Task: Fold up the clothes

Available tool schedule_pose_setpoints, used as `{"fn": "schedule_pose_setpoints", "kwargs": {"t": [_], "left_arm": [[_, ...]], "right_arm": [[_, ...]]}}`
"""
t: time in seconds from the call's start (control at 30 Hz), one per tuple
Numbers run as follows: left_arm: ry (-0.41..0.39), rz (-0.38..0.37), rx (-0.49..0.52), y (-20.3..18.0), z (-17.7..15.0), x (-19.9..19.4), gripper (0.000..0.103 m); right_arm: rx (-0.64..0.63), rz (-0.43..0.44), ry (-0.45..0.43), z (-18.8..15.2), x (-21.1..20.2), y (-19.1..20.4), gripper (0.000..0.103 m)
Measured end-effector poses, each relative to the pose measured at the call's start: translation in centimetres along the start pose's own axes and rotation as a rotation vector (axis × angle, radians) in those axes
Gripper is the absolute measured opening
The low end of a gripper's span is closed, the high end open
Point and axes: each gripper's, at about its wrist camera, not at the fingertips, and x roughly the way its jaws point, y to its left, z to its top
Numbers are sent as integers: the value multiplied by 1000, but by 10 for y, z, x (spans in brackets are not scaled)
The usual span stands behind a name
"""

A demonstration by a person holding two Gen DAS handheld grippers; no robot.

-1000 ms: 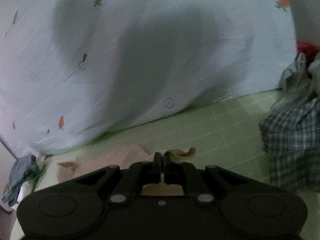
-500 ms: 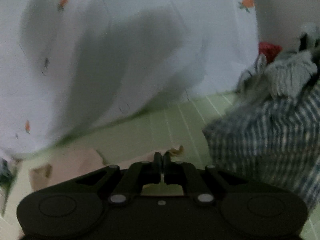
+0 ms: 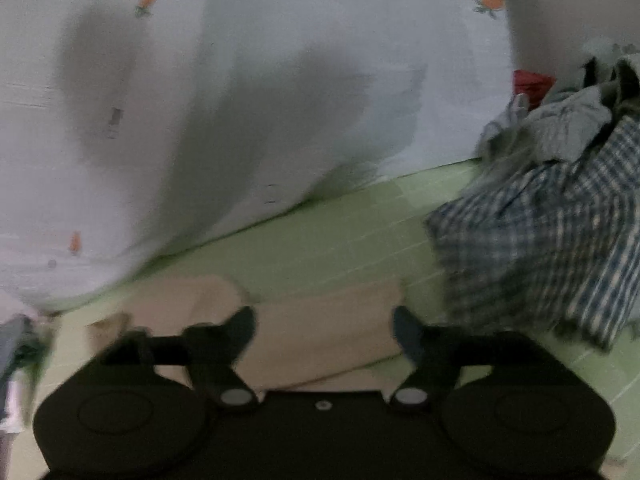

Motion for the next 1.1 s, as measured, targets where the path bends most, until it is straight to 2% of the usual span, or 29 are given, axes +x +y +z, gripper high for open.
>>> {"fn": "schedule_pose_setpoints", "kwargs": {"t": [0.07,0.17,0.27,0.43,0.57,0.7,0.8,0.87,0.93,1.03,1.1], "left_arm": [[-24,-51,-14,9,-4,-9,103],[-94,-94,-69,27,-13,-32,103],[-172,-92,-123,50,-22,-60,103],[-256,-55,-246,96,-37,-91,103],[-252,-39,-302,136,-42,-94,103],[-220,-38,-298,177,-43,-94,103],[-231,-70,-255,207,-40,-99,103],[-230,-61,-199,225,-37,-100,103],[-243,-76,-188,244,-34,-103,103],[-265,-117,-190,273,-25,-103,103],[-260,-116,-160,283,-19,-99,103]], "right_arm": [[35,44,-8,-15,-9,9,102],[77,56,5,-41,-16,23,103],[76,98,73,-66,-14,39,103],[68,169,185,-95,-11,74,103],[112,241,257,-111,-4,103,102],[199,266,331,-134,9,139,93],[227,292,394,-157,19,171,84],[223,333,425,-175,23,196,76],[221,361,452,-193,27,220,67],[163,373,492,-220,32,260,66],[107,363,503,-236,30,280,66]]}}
